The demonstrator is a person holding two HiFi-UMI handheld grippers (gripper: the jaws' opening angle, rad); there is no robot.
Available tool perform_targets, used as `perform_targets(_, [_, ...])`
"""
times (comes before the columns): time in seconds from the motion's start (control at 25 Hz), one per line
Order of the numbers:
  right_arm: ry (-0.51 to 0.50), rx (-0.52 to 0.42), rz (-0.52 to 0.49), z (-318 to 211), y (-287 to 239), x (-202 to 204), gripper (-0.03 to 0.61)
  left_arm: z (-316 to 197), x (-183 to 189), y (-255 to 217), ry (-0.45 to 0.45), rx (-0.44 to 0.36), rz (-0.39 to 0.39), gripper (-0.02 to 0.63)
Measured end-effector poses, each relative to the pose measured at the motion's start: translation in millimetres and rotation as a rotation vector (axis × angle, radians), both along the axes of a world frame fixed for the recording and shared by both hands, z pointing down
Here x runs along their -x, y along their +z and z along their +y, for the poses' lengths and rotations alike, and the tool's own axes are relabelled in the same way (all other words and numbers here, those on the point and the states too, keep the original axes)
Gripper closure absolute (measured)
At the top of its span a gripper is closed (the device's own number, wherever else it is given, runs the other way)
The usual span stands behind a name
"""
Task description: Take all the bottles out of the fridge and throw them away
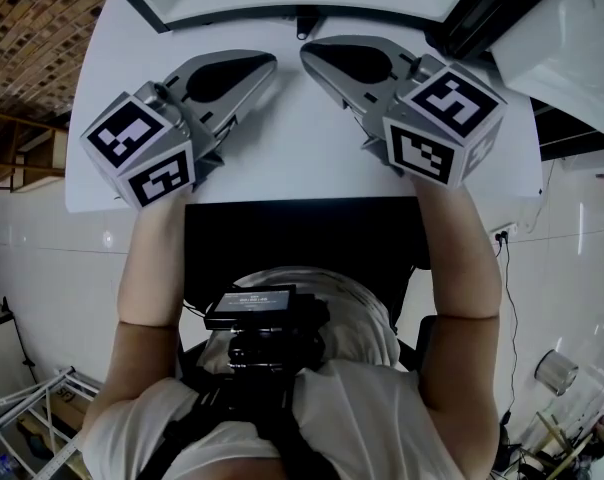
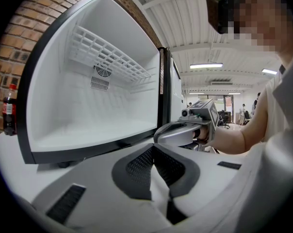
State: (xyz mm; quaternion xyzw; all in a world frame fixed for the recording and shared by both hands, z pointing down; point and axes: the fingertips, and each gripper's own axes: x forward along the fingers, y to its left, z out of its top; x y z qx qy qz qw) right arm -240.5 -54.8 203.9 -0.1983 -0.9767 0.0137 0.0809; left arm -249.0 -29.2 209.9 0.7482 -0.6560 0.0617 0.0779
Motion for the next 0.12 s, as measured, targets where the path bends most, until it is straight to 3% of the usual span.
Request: perform_targets(0.12, [-0.001,-0.001,-0.002,-0.5,0.4,-0.4,0.577,-0.5,-0.3,0.5,-0.001,0.0,-0.001,0.614])
